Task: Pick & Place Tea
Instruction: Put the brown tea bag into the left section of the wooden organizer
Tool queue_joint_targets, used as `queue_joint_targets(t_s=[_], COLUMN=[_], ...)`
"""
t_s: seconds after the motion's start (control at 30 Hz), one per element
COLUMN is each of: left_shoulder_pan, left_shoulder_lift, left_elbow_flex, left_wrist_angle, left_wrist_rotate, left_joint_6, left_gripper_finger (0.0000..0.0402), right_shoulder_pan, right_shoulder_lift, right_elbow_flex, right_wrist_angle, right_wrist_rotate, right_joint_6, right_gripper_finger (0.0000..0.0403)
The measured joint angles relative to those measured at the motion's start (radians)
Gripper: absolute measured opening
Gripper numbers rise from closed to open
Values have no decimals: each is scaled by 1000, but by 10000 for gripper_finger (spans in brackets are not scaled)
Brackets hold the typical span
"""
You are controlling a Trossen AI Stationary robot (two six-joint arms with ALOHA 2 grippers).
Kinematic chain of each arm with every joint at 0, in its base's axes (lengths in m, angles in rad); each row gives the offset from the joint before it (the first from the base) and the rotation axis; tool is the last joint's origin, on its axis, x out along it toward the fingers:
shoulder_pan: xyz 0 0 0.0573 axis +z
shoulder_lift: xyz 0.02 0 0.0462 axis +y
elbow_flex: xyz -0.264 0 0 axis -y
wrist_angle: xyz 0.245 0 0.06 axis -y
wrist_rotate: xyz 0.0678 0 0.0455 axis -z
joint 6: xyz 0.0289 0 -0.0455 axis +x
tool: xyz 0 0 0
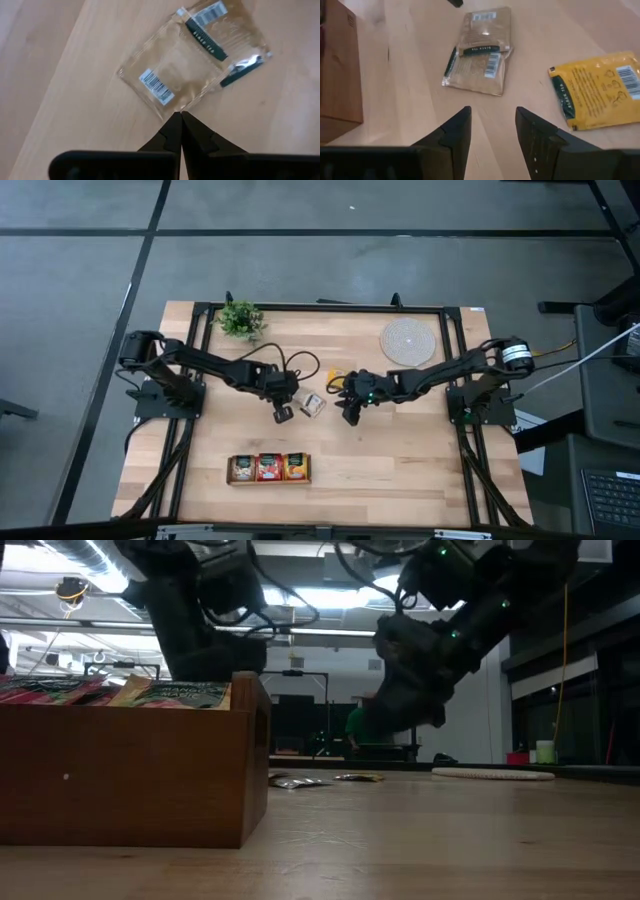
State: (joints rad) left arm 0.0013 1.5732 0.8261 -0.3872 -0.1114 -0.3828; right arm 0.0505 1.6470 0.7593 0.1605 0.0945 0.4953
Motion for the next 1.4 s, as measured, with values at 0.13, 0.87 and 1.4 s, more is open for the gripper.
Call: queue_joint_targets(t_s=[0.13, 0.87, 1.4], left_shoulder_pan=[5, 33, 33], left_shoulder_lift=[47, 75, 75], left_elbow_flex=[-17, -84, -84], left_wrist_angle=[7, 113, 127], left_wrist_rotate=[0, 25, 18], left_joint_6=[-8, -52, -50], left_gripper_finger=[2, 4, 3], right_shoulder_pan=[0, -50, -127], right_shoulder_lift=[17, 43, 356], right_elbow_flex=[0, 0, 141], right_wrist_angle=[0, 174, 316], right_wrist_rotate=[-1, 41, -178], right_joint_6=[2, 138, 177], right_gripper_finger=[155, 155, 155])
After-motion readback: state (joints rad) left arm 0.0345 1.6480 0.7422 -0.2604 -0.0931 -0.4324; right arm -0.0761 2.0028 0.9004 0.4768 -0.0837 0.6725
